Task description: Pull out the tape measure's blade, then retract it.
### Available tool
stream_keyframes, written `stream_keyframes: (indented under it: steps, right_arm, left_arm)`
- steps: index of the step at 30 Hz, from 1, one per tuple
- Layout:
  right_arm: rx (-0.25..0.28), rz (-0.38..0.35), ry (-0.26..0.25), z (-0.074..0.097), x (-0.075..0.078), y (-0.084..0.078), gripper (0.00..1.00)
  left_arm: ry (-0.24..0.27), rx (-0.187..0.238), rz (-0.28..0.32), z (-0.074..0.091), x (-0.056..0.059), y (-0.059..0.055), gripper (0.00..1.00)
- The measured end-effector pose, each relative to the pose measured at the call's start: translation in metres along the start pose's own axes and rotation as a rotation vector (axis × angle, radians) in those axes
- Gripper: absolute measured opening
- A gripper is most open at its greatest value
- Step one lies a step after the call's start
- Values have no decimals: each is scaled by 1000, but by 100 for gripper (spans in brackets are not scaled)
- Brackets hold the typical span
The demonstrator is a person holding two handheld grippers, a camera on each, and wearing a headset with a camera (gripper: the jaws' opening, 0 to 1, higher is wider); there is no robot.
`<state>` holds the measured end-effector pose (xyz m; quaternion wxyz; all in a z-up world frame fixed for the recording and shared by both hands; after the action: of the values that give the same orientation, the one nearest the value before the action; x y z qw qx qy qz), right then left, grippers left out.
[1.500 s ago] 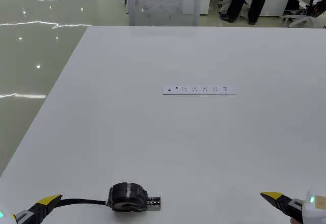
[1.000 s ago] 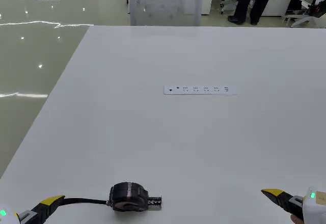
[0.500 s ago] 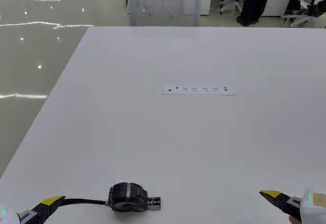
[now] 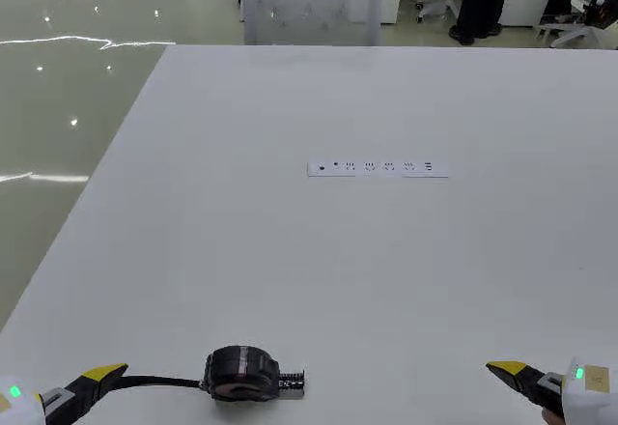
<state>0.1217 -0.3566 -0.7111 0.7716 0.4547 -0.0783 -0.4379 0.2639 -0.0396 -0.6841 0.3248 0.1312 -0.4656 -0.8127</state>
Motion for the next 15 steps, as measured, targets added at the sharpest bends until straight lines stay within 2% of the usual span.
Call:
stream_keyframes:
  steps: [15]
  right_arm:
    - [-19,19,57,-23,6,2,88]
  left_arm:
    - [-103,-53,-110,-32,8,-3,86]
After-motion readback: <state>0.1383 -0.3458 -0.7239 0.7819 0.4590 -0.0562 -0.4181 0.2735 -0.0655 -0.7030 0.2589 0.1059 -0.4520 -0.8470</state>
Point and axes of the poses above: the centre of the closed fingertips' face, and the gripper's own axes: z roughly backward along the fingers, x roughly to its right, y roughly out of its top, the point moved 4 cm from there along z, roughly backward along the fingers, and after that the axes turned 14 degrees about y, right-handed, at the moved point
